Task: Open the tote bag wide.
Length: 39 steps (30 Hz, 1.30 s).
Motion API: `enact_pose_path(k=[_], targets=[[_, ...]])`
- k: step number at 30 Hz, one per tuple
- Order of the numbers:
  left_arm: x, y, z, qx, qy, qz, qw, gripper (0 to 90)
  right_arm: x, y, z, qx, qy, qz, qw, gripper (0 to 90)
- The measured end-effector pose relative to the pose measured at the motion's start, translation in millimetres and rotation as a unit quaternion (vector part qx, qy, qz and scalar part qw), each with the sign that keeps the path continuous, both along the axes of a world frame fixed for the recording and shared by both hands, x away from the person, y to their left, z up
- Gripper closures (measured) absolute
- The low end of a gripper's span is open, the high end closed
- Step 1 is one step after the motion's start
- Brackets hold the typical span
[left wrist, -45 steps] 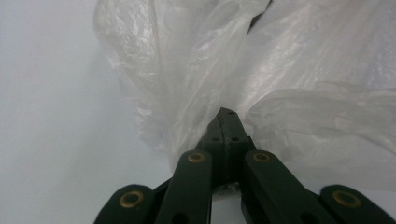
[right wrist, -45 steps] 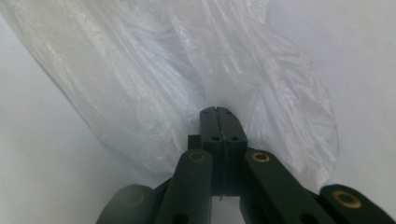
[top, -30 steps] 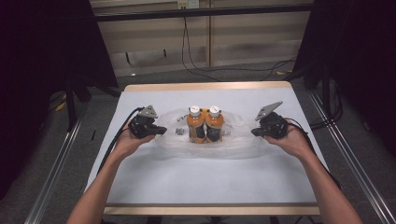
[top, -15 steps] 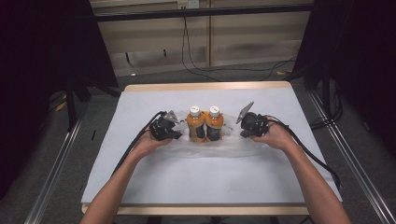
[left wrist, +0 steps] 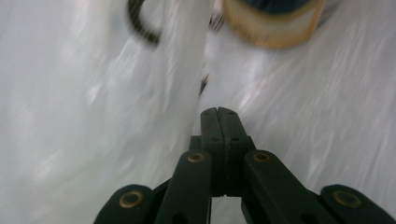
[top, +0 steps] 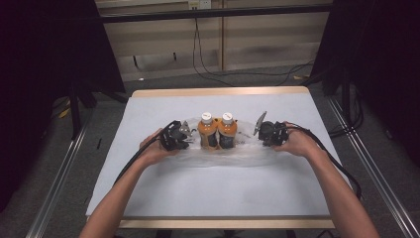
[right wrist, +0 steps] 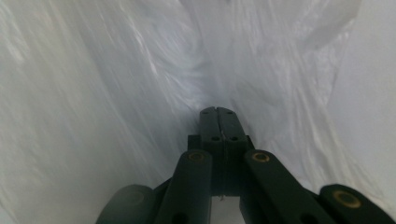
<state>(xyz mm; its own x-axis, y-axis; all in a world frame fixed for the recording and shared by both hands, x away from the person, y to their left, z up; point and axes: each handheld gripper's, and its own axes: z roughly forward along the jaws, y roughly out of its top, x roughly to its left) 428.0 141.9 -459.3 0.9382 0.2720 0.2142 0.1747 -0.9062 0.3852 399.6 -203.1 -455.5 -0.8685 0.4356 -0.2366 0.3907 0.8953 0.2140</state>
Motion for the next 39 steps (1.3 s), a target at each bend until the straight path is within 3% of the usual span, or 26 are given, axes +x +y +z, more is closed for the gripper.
enact_pose_path(k=[2, 3, 4, 5, 6, 7, 8, 10, 11, 13, 14, 17, 19, 20, 22, 26, 29, 31, 32, 33, 35, 39], targets=[[5.1, 5.2, 1.4, 0.046, -0.015, -0.004, 0.9988, 90.0, 1.5, -2.7, -0.7, -0.026, -0.006, 0.004, 0.9996, 90.0], [6.8, 6.8, 1.9, 0.055, -0.011, -0.001, 0.9984, 90.0, 3.0, -3.6, -0.4, -0.034, -0.007, 0.001, 0.9994, 90.0], [6.8, 6.8, 1.9, 0.055, -0.011, -0.001, 0.9984, 90.0, 3.7, -4.3, -0.4, -0.032, -0.004, -0.008, 0.9995, 90.0], [12.2, 9.8, 2.8, 0.055, -0.003, 0.000, 0.9985, 90.0, 6.2, -5.4, -1.9, -0.040, -0.017, -0.011, 0.9990, 90.0], [12.1, 10.1, 1.3, 0.047, 0.000, 0.009, 0.9988, 90.0, 7.4, -6.8, -1.7, -0.034, -0.011, -0.014, 0.9993, 90.0], [14.9, 11.2, 3.2, 0.064, 0.000, -0.002, 0.9980, 90.0, 9.1, -7.9, -1.3, -0.034, -0.016, -0.017, 0.9991, 90.0], [15.8, 11.3, 3.4, 0.069, -0.003, -0.002, 0.9976, 90.0, 10.6, -9.2, -3.3, -0.053, -0.027, -0.022, 0.9980, 90.0], [17.0, 14.0, 2.7, 0.059, 0.001, -0.005, 0.9982, 90.0, 14.7, -14.9, -2.1, -0.039, -0.020, -0.028, 0.9986, 90.0], [18.5, 16.6, 3.2, 0.051, 0.006, 0.001, 0.9987, 90.0, 15.6, -17.4, -2.8, -0.048, -0.022, -0.035, 0.9980, 90.0], [19.8, 19.9, 3.7, 0.054, 0.012, -0.006, 0.9984, 90.0, 19.0, -24.3, -1.7, -0.030, -0.013, -0.043, 0.9985, 90.0], [19.3, 20.6, 3.0, 0.046, 0.006, 0.003, 0.9989, 90.0, 19.6, -26.2, -1.6, -0.030, -0.015, -0.042, 0.9986, 90.0], [19.1, 20.5, 3.9, 0.067, 0.004, -0.009, 0.9977, 90.0, 18.3, -26.5, -1.4, -0.042, -0.015, -0.031, 0.9985, 90.0], [19.4, 19.7, 4.5, 0.078, 0.013, -0.009, 0.9968, 90.0, 16.2, -27.2, -0.6, -0.039, -0.004, -0.034, 0.9986, 90.0], [20.8, 19.6, 5.0, 0.087, 0.003, -0.010, 0.9962, 90.0, 16.1, -28.1, -0.3, -0.039, -0.003, -0.030, 0.9988, 90.0], [23.3, 21.7, 5.1, 0.095, 0.005, -0.008, 0.9954, 90.0, 13.2, -28.8, 1.0, -0.033, 0.011, -0.022, 0.9992, 90.0], [27.5, 30.2, 2.9, 0.058, 0.013, 0.011, 0.9982, 90.0, 7.1, -28.1, 2.6, -0.028, 0.026, -0.012, 0.9992, 90.0], [26.5, 30.6, 4.1, 0.071, 0.007, 0.006, 0.9974, 90.0, 5.0, -30.9, 3.0, -0.016, 0.026, -0.019, 0.9994, 90.0], [27.8, 32.4, 4.8, 0.069, 0.013, 0.002, 0.9975, 90.0, 4.8, -32.9, 1.4, -0.018, 0.009, -0.018, 0.9996, 90.0], [26.2, 32.6, 3.7, 0.058, 0.015, 0.014, 0.9981, 90.0, 5.0, -32.9, 0.3, -0.016, 0.006, -0.021, 0.9996, 90.0], [27.8, 33.8, 5.8, 0.071, 0.015, 0.004, 0.9974, 90.0, 4.7, -32.6, 0.6, -0.016, 0.007, -0.024, 0.9996, 90.0], [25.4, 34.4, 3.5, 0.041, 0.023, 0.030, 0.9984, 90.0, 2.7, -30.4, -0.1, -0.025, 0.000, -0.023, 0.9994, 90.0], [23.4, 31.1, 6.9, 0.022, 0.036, 0.038, 0.9984, 90.0, 5.5, -30.3, 0.7, -0.021, 0.007, -0.036, 0.9991, 90.0]])
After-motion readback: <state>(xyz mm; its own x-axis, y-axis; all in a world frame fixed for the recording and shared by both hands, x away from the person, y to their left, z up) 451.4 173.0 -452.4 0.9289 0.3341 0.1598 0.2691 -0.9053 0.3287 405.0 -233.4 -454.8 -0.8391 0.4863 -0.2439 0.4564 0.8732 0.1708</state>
